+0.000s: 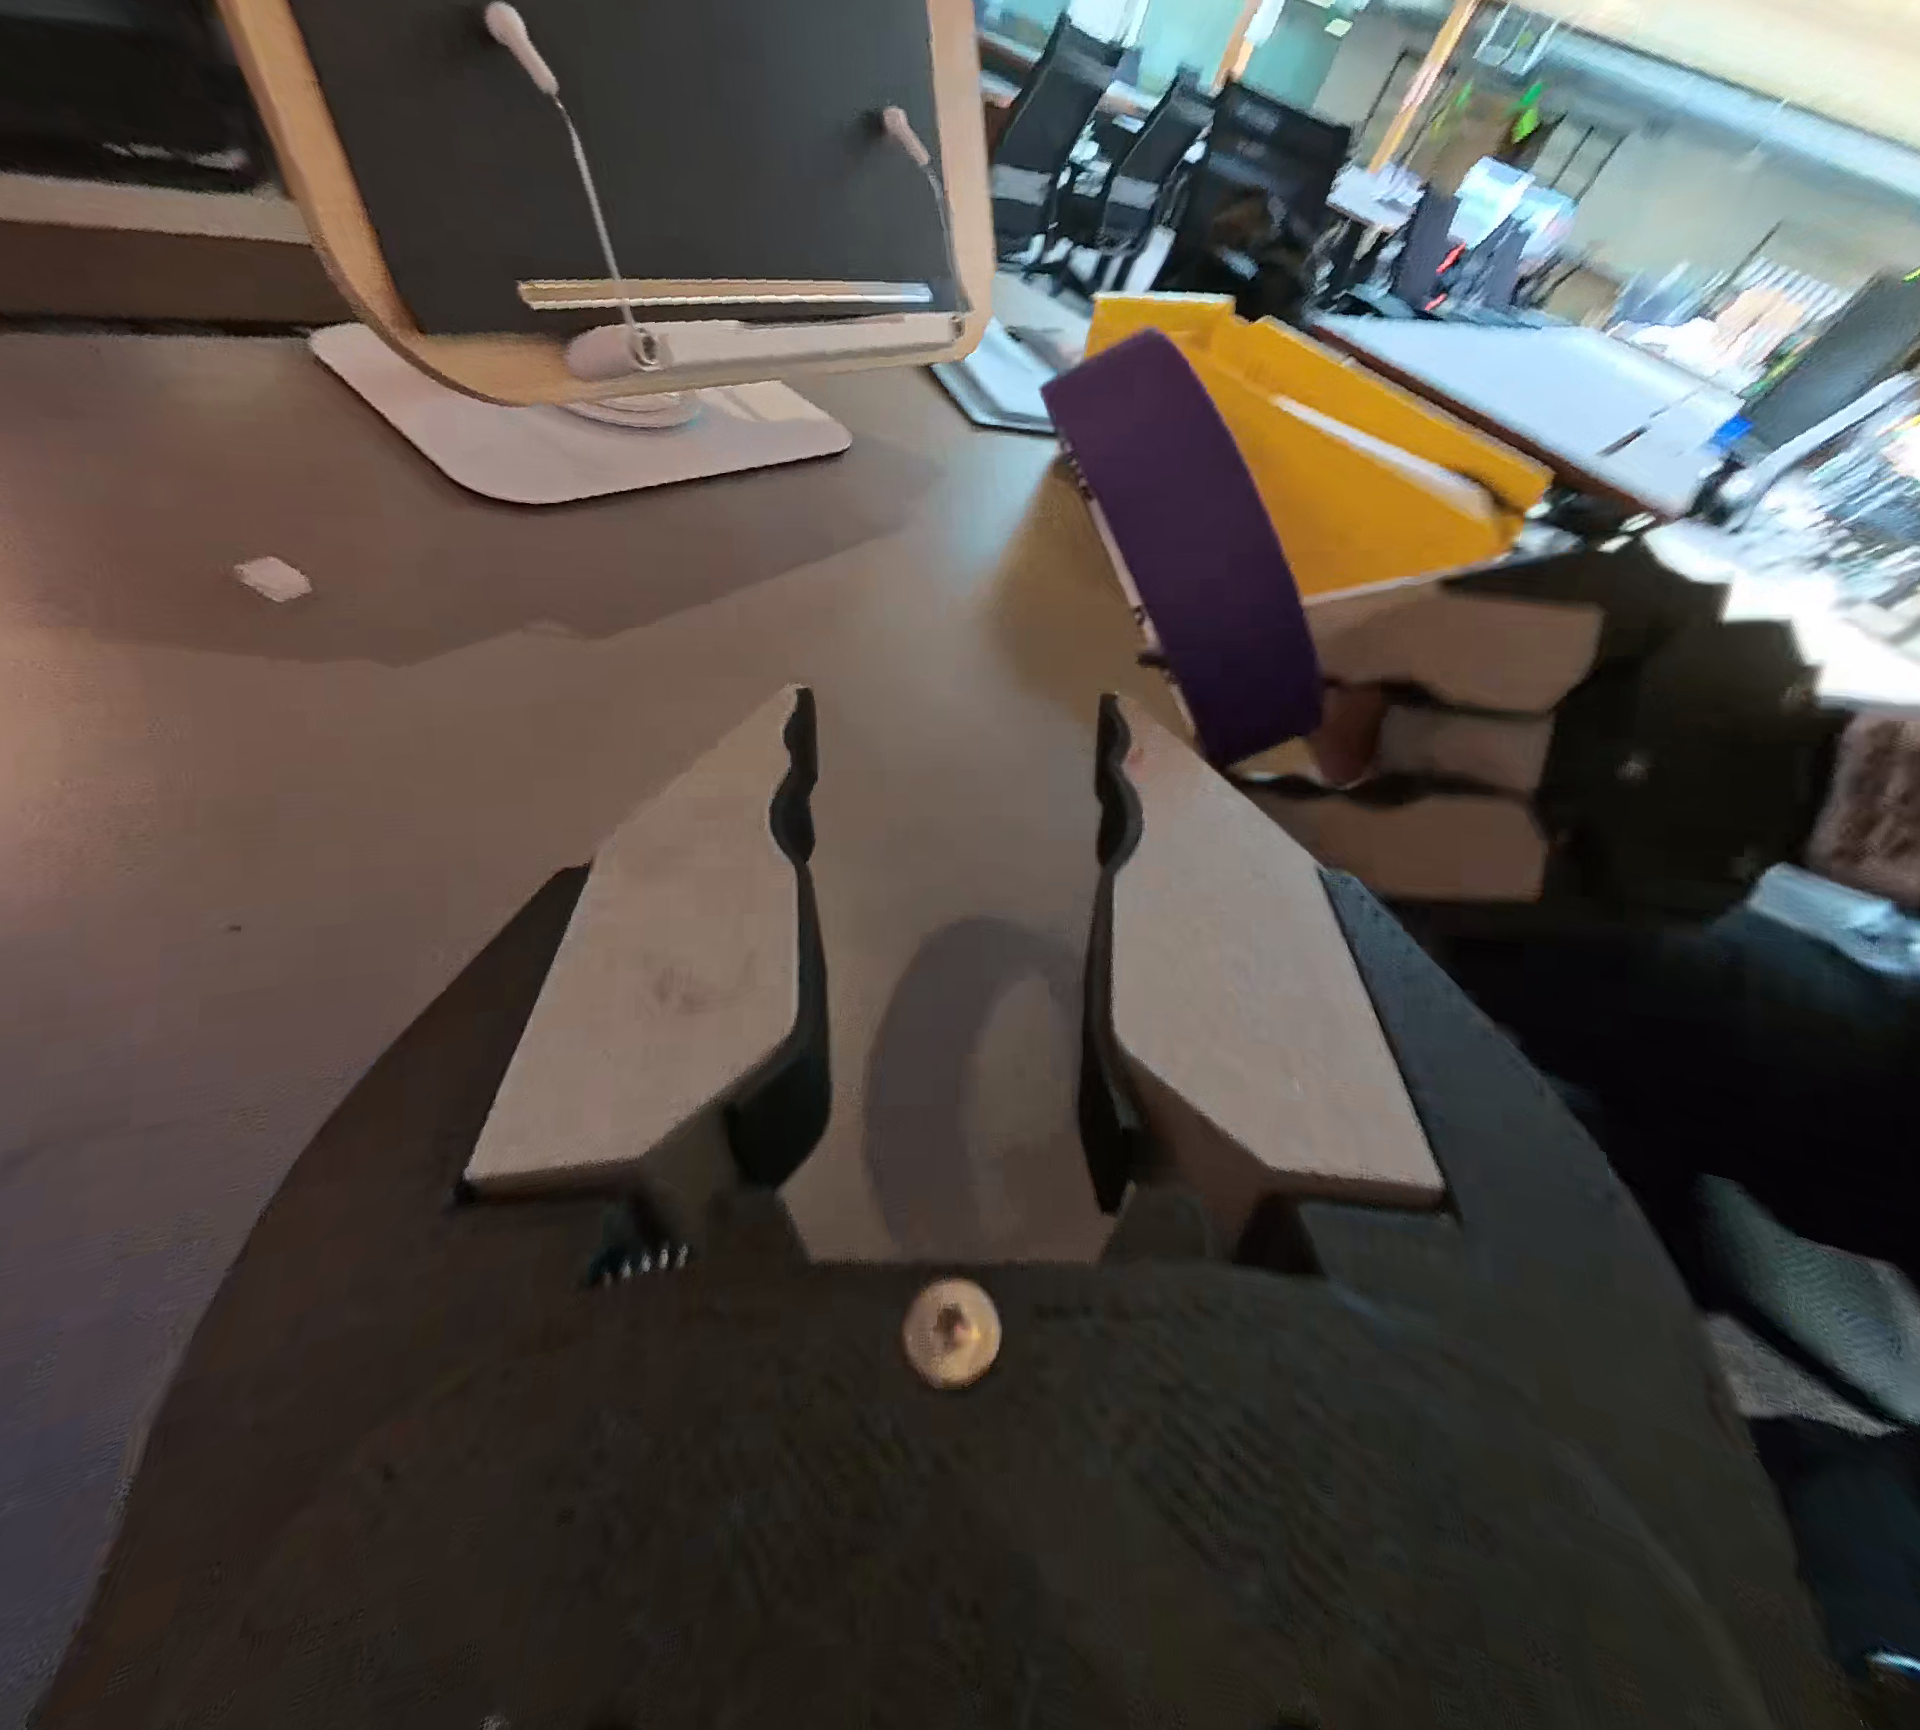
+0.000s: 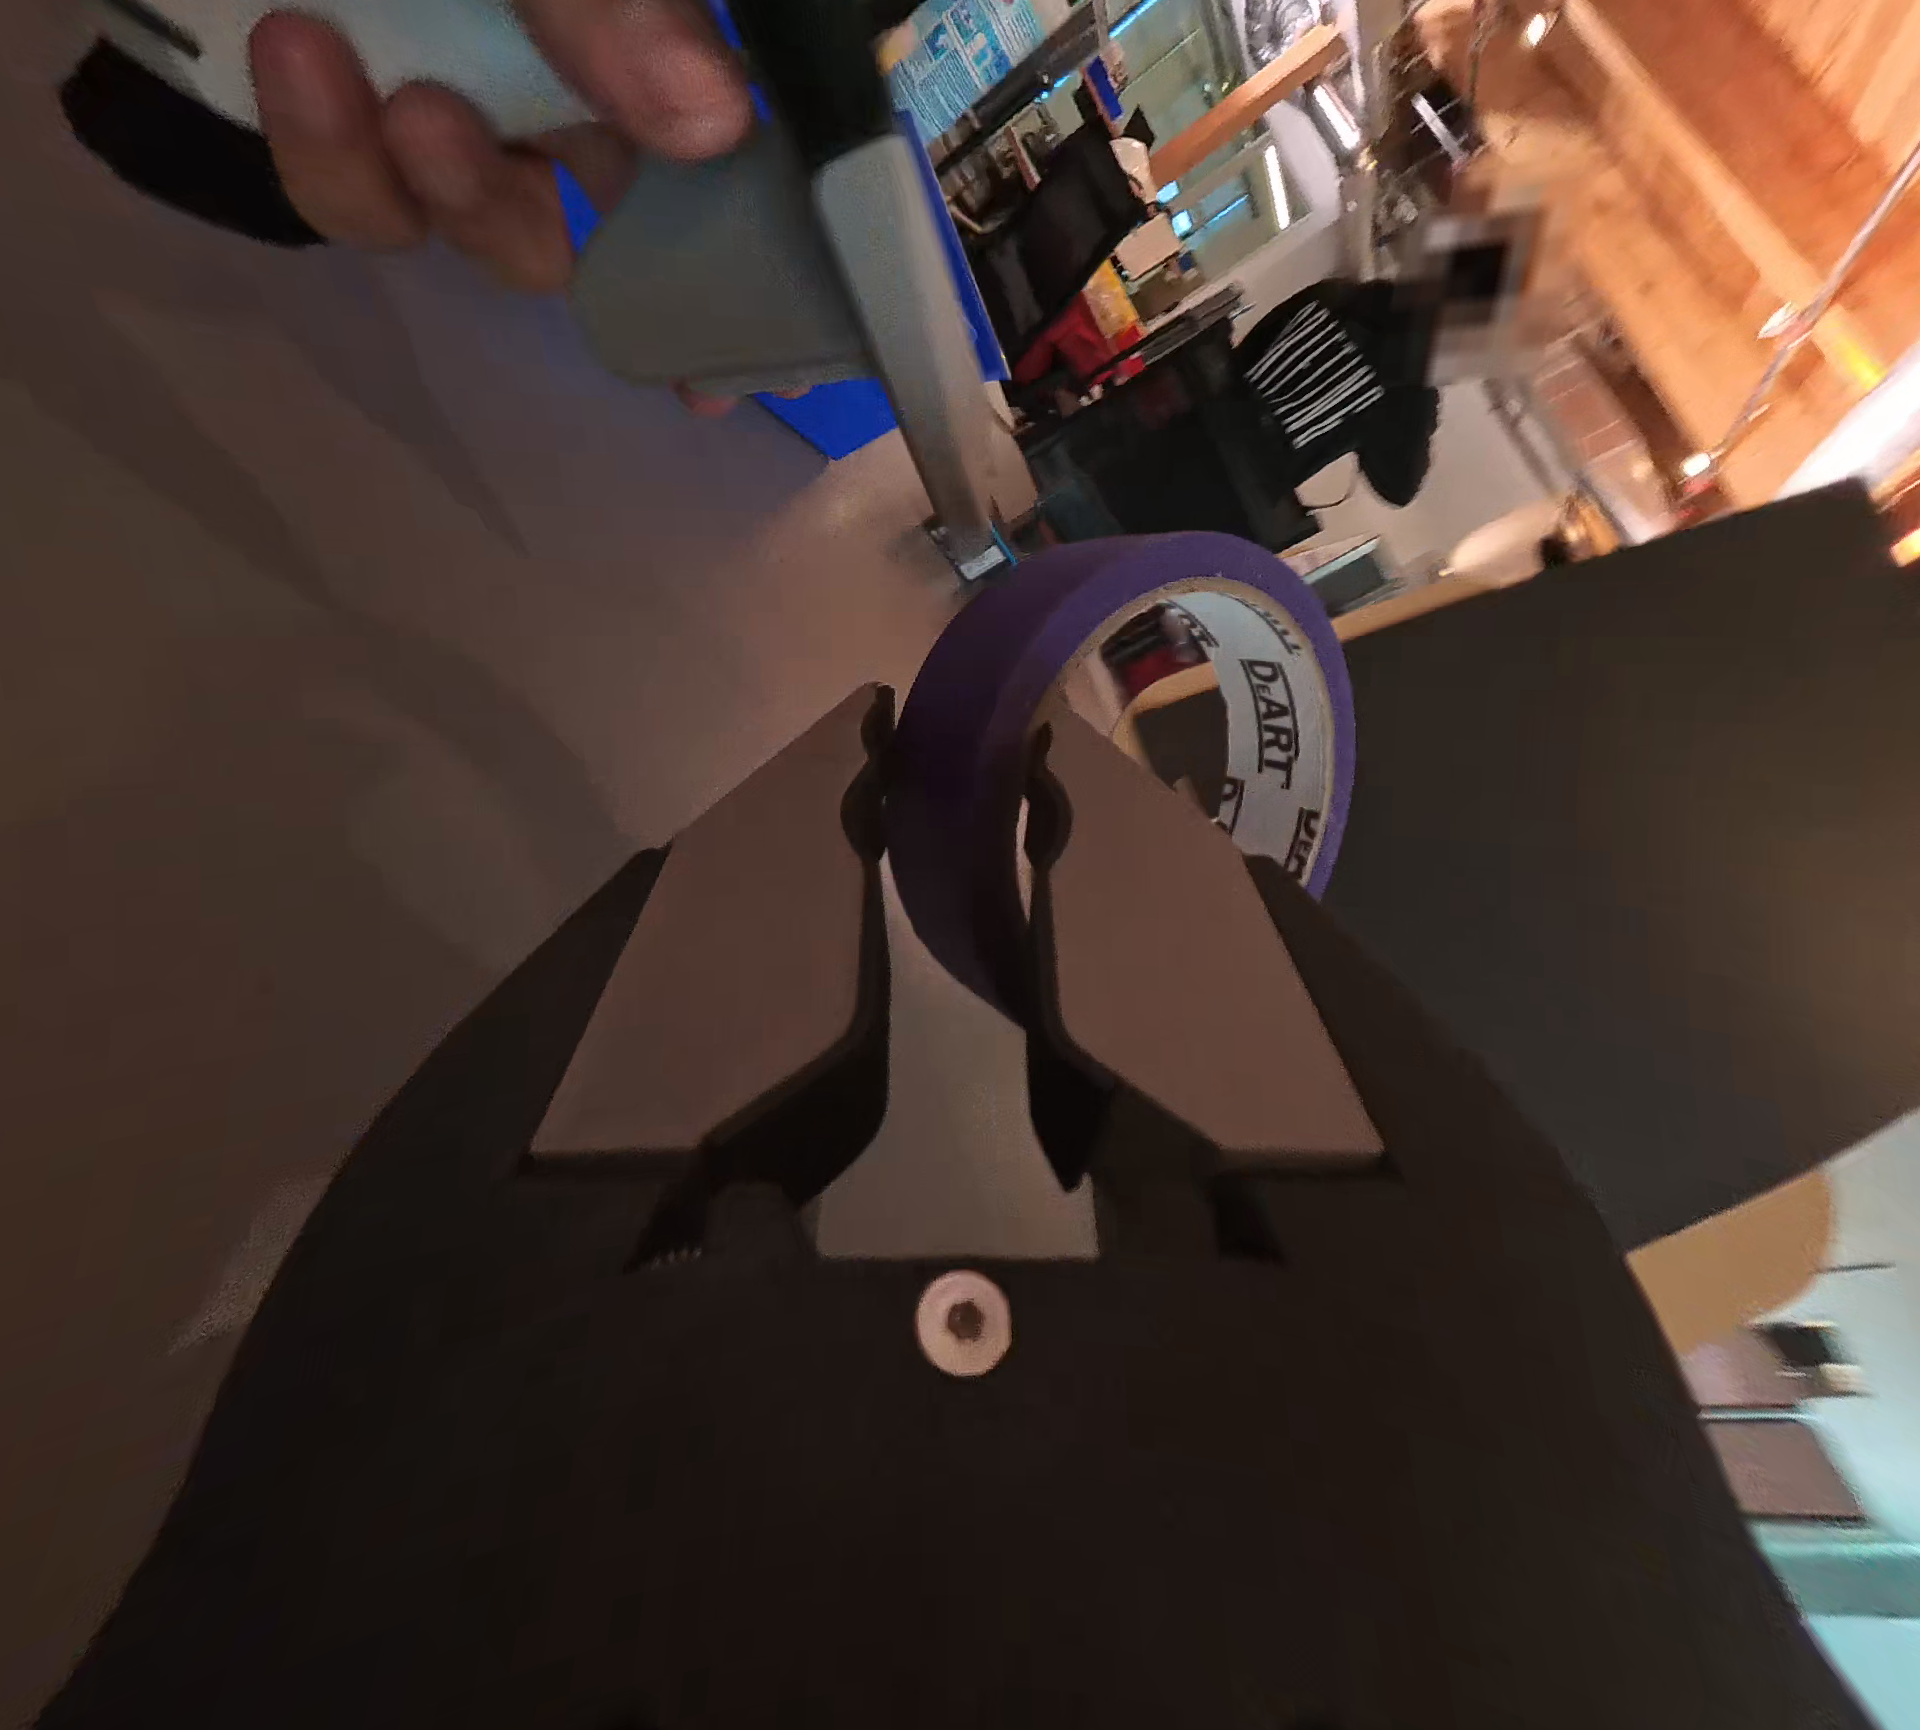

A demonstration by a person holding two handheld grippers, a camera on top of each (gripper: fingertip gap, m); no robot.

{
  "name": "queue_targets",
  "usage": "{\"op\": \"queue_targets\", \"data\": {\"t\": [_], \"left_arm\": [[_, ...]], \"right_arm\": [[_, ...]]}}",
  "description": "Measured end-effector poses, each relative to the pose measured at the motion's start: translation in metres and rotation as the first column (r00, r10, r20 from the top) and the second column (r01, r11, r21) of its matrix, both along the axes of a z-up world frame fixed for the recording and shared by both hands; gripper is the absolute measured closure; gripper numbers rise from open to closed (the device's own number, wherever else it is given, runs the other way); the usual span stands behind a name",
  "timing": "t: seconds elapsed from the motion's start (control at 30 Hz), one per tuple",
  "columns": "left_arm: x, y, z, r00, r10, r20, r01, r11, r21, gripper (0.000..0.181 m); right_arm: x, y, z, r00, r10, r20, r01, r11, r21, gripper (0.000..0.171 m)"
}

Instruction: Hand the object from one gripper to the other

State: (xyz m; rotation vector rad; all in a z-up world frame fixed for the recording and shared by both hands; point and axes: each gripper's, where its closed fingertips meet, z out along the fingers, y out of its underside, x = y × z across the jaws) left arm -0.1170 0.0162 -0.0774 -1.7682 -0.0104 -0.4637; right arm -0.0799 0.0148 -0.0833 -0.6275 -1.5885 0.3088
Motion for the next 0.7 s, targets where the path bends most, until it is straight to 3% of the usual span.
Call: {"op": "queue_targets", "data": {"t": [0.13,0.23,0.43,0.6,0.7], "left_arm": [[0.005,0.003,-0.005,0.998,-0.024,0.053,0.025,1.000,-0.019,0.136],[0.006,0.005,-0.013,1.000,-0.007,0.029,0.008,0.999,-0.047,0.161],[-0.002,0.000,-0.002,0.995,-0.026,0.091,0.027,1.000,-0.012,0.144],[0.002,0.001,-0.002,0.994,-0.033,0.101,0.035,0.999,-0.020,0.168],[-0.001,-0.001,0.001,0.991,-0.040,0.126,0.041,0.999,-0.009,0.161]], "right_arm": [[-0.004,-0.016,-0.005,1.000,-0.019,-0.011,0.021,0.974,0.224,0.152],[-0.008,-0.019,-0.016,0.999,-0.034,0.021,0.026,0.953,0.303,0.152],[-0.008,-0.007,-0.014,0.998,-0.064,0.016,0.058,0.968,0.244,0.152],[-0.012,-0.008,-0.023,0.996,-0.080,0.050,0.063,0.959,0.276,0.151],[-0.012,-0.004,-0.021,0.995,-0.090,0.041,0.077,0.964,0.253,0.151]]}}
